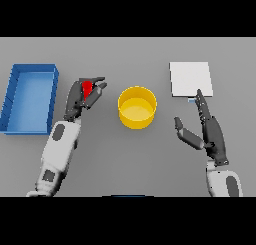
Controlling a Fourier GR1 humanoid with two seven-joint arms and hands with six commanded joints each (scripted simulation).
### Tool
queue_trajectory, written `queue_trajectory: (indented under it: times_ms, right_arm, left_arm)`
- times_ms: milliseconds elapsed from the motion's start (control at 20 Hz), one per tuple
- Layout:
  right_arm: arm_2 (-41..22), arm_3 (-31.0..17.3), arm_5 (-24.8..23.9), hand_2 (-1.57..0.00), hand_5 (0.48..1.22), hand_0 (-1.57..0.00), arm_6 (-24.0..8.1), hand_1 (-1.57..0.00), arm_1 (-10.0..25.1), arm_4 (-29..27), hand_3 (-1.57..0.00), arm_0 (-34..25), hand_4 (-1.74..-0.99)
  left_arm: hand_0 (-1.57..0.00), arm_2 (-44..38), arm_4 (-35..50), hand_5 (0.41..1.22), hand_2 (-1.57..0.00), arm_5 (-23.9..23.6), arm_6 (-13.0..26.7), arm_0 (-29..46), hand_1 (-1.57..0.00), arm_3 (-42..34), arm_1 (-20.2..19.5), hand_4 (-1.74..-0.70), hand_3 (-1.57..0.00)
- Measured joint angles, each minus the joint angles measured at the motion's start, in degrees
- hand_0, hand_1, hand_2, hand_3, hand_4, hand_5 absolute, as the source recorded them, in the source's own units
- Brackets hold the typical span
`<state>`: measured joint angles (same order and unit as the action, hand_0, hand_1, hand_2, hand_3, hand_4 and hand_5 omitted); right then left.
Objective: Pick up the red beaker and tilt it to pour out 1 green nut into yellow bowl. Pick up the yellow bowl and place it on the metallic measuring scale.
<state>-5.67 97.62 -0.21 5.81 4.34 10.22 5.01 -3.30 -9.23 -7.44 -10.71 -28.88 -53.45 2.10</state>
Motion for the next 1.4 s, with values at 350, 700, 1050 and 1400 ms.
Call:
queue_trajectory:
  times_ms: [350,700,1050,1400]
  right_arm:
    - [-0.5,-1.06,-0.68,0.0,0.673,0.0,1.82,0.0,-0.09,1.6,0.0,0.32,-1.245]
    - [-0.94,0.18,-1.76,0.0,0.7,0.0,0.61,0.0,0.39,3.62,0.0,0.58,-1.243]
    - [-1.48,1.57,-1.43,0.0,0.72,0.0,-0.7,0.0,0.16,3.69,0.0,0.97,-1.266]
    - [-1.08,0.41,-0.7,0.0,0.715,0.0,-1.06,0.0,-0.19,2.36,0.0,0.22,-1.261]
  left_arm:
    - [-1.55,3.5,-0.9,1.101,-1.55,-2.15,4.3,-1.32,-1.55,-8.31,-2.85,-1.72,-1.55]
    - [-1.56,15.8,-11.66,1.115,-1.56,2.87,12.9,-3.71,-1.56,-12.94,-10.11,-1.73,-1.56]
    - [-1.57,24.69,-20.78,1.137,-1.57,5.64,15.21,-9.59,-1.57,-10.37,-15.48,-1.74,-1.57]
    - [-1.57,37.91,-34.66,1.198,-1.57,10.37,14.33,-20.41,-1.57,-3.0,-18.76,-1.69,-1.57]
